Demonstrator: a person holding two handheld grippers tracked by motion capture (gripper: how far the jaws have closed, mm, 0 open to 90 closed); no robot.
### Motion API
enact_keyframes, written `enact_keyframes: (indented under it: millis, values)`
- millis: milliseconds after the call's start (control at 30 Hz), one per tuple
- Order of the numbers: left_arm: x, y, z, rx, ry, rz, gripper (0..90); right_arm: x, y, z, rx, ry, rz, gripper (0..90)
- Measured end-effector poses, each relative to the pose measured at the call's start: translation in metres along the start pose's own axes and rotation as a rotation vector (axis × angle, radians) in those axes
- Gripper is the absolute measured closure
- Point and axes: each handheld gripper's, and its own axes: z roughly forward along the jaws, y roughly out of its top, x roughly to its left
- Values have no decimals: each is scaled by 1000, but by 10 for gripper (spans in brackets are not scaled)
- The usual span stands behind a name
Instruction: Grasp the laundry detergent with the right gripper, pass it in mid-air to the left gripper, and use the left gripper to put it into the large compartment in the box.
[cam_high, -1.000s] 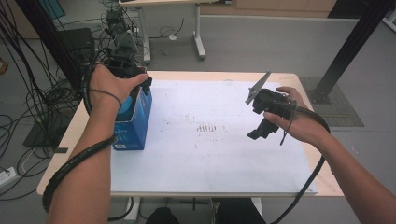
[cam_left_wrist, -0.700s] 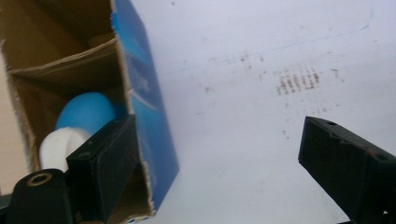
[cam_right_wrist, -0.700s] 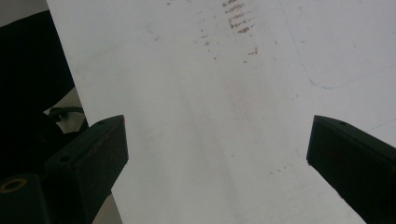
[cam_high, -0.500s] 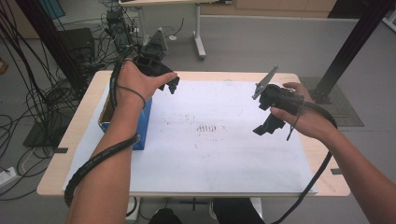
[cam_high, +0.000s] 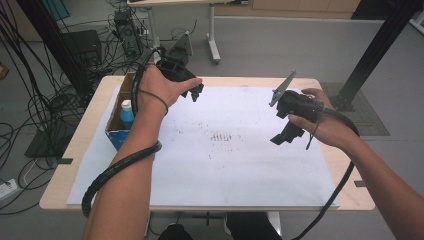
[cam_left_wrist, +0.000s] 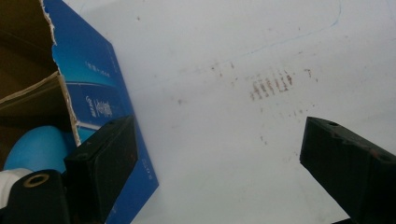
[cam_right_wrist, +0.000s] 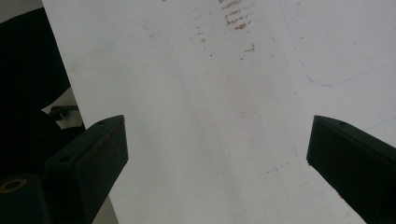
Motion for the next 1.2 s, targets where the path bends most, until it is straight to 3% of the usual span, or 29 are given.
enact_keyframes:
  millis: [367, 1200]
  values:
    - [-10, 5, 5, 0, -13, 24, 120, -2, -2, -1, 5, 1, -1, 52]
    - [-13, 9, 8, -9, -16, 43, 121, -3, 0, 1, 12, 2, 2, 52]
